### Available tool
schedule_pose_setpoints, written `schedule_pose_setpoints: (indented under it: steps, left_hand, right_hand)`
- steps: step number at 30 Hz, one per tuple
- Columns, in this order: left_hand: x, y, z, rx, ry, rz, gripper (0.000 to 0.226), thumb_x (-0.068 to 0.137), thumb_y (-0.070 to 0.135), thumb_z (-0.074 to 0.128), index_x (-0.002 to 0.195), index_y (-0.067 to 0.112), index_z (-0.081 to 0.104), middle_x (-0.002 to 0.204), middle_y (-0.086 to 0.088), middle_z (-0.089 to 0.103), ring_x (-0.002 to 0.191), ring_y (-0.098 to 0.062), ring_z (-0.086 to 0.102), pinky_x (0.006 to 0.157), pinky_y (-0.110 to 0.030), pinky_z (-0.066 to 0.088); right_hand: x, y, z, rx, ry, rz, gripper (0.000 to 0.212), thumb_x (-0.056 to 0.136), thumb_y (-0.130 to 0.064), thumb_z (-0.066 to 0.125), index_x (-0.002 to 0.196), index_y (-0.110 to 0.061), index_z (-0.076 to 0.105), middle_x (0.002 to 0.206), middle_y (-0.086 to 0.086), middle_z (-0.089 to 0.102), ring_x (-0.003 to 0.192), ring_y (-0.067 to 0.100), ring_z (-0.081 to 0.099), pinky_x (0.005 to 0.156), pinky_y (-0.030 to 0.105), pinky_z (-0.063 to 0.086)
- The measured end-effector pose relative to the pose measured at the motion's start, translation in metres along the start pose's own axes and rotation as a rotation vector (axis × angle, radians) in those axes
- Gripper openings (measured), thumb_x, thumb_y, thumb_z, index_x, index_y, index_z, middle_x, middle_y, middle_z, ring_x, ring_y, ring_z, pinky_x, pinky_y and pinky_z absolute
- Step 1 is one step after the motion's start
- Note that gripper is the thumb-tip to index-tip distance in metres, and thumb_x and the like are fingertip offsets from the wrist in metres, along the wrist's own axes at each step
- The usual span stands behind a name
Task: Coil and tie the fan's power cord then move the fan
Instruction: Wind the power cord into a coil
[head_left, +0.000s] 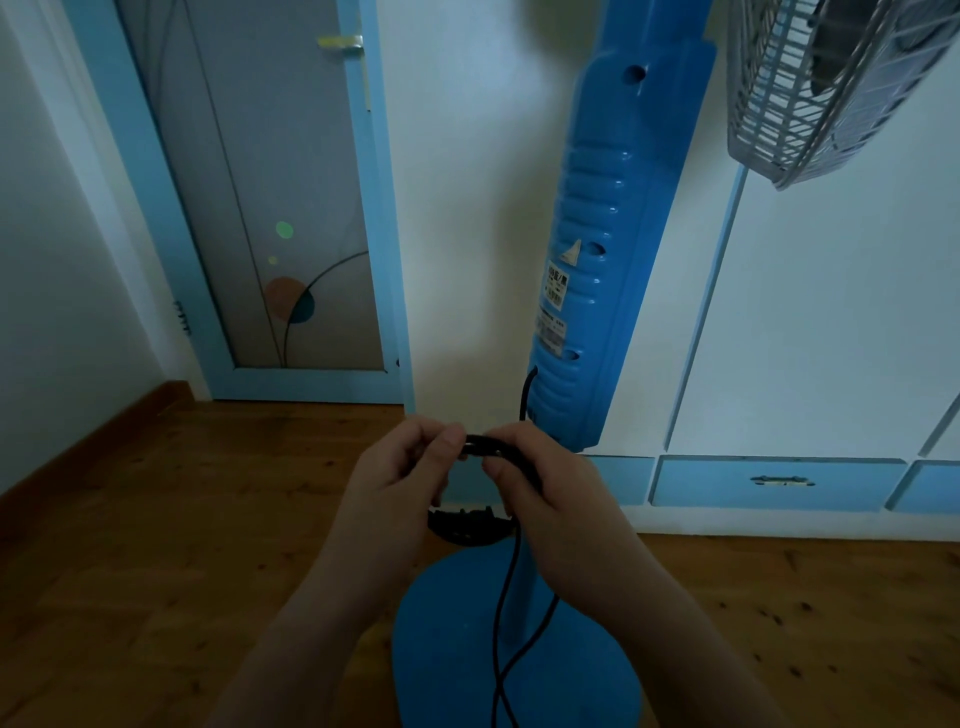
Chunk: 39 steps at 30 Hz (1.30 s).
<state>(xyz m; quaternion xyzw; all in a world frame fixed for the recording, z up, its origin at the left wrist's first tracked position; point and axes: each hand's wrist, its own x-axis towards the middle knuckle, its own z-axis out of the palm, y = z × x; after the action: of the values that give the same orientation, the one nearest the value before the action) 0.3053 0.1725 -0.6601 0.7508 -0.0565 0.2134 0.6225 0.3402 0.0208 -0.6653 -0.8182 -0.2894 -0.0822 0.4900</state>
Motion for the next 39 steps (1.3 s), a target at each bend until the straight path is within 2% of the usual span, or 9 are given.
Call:
schedule_pose_setpoints:
  steps: [3,7,12,15,19,23,28,32,39]
  left_hand:
    - [0.001,-0.002,0.001,-0.122,0.050,-0.047,0.031,0.099,0.030,0.050,0.073,0.016,0.059,0.056,0.008,0.044,0.055,-0.006,0.042,0.051,-0.014,0.039]
    - [0.003,-0.002,-0.001,-0.315,0.163,-0.071,0.036,0.100,0.026,0.049,0.065,0.023,0.056,0.057,0.008,0.038,0.056,-0.008,0.037,0.059,-0.027,0.036]
    - [0.000,-0.004,0.007,-0.532,0.218,-0.115,0.035,0.099,0.027,0.051,0.066,0.017,0.052,0.058,0.006,0.035,0.055,-0.008,0.037,0.063,-0.031,0.033]
    - [0.000,-0.006,0.008,-0.496,0.171,-0.138,0.034,0.098,0.028,0.052,0.067,0.017,0.057,0.060,0.002,0.036,0.060,-0.013,0.038,0.068,-0.036,0.033]
    - [0.003,-0.004,-0.003,-0.107,0.011,-0.068,0.044,0.100,0.034,0.048,0.064,0.014,0.063,0.060,-0.003,0.045,0.059,-0.017,0.044,0.062,-0.027,0.039]
    - [0.001,0.001,-0.005,0.043,-0.090,-0.106,0.045,0.086,0.057,0.050,0.057,0.022,0.049,0.055,0.007,0.042,0.053,-0.008,0.041,0.057,-0.022,0.039]
    - [-0.001,0.001,0.005,-0.238,0.082,-0.150,0.045,0.094,0.041,0.054,0.059,0.017,0.041,0.056,0.001,0.032,0.058,-0.016,0.033,0.067,-0.039,0.032]
    - [0.000,0.002,0.007,-0.362,0.151,-0.097,0.044,0.091,0.042,0.053,0.060,0.016,0.035,0.057,0.000,0.025,0.056,-0.017,0.026,0.062,-0.036,0.029]
    - [-0.002,-0.001,0.014,-0.447,0.225,-0.054,0.046,0.095,0.039,0.050,0.060,0.014,0.033,0.059,-0.001,0.025,0.059,-0.019,0.025,0.065,-0.038,0.029]
  right_hand:
    - [0.001,0.001,0.003,0.115,0.031,0.016,0.019,0.099,-0.021,0.056,0.114,-0.030,0.064,0.084,-0.014,0.064,0.078,0.002,0.060,0.069,0.016,0.047]
    - [0.002,0.004,0.005,0.328,0.073,0.087,0.016,0.097,-0.018,0.060,0.100,-0.029,0.071,0.087,-0.002,0.072,0.086,0.015,0.067,0.083,0.035,0.057]
    - [0.004,0.003,0.010,0.406,0.121,0.120,0.019,0.101,-0.023,0.054,0.097,-0.028,0.072,0.095,-0.004,0.073,0.092,0.013,0.066,0.084,0.035,0.054]
    - [0.004,0.002,0.007,0.393,0.108,0.092,0.021,0.103,-0.018,0.047,0.096,-0.023,0.067,0.085,-0.004,0.073,0.083,0.013,0.067,0.079,0.029,0.056]
    - [0.003,0.003,-0.005,0.249,0.060,0.027,0.020,0.103,-0.016,0.049,0.093,-0.023,0.065,0.077,-0.003,0.068,0.073,0.013,0.063,0.068,0.024,0.053]
    - [0.002,0.002,-0.008,0.132,-0.012,-0.014,0.016,0.102,-0.017,0.051,0.094,-0.022,0.065,0.076,-0.004,0.066,0.069,0.009,0.061,0.065,0.018,0.050]
    - [0.002,0.001,-0.007,0.364,0.033,0.037,0.014,0.099,-0.018,0.058,0.104,-0.025,0.069,0.087,-0.004,0.074,0.085,0.010,0.070,0.079,0.023,0.056]
    - [0.001,0.004,-0.010,0.497,0.014,0.092,0.026,0.088,-0.035,0.070,0.113,-0.031,0.067,0.105,-0.003,0.076,0.100,0.007,0.070,0.085,0.020,0.055]
    - [0.001,0.005,0.001,0.457,0.022,0.116,0.008,0.092,-0.027,0.069,0.099,-0.027,0.071,0.094,0.003,0.075,0.092,0.015,0.070,0.081,0.025,0.057]
